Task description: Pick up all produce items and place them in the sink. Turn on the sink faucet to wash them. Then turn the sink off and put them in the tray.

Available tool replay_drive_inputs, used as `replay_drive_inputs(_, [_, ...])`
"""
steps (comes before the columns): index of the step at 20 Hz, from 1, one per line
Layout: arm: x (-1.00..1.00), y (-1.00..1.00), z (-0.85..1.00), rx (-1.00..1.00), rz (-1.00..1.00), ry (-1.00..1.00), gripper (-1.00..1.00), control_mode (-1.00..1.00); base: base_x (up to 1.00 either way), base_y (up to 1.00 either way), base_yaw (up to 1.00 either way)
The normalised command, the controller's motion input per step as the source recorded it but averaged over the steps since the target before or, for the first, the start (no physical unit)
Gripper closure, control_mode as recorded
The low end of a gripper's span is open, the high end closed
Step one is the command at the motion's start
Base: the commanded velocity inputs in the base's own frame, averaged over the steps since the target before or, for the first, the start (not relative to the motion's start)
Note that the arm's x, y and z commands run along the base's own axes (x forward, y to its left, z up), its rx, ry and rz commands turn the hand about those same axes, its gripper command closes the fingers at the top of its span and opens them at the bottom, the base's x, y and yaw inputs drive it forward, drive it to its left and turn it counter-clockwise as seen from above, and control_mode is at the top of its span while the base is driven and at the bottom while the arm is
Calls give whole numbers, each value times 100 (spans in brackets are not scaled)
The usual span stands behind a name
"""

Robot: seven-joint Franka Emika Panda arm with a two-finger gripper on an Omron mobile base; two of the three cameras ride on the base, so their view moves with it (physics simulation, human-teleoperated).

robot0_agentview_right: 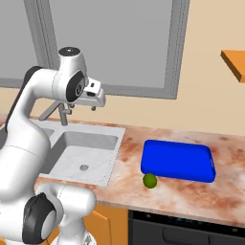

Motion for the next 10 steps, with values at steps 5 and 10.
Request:
replay_drive_inputs(5, [0, 0, 0, 0, 0, 0, -100, 100, 8, -2, 0])
replay_drive_inputs(10, [0, 0, 0, 0, 0, 0, -100, 100, 0, 0, 0])
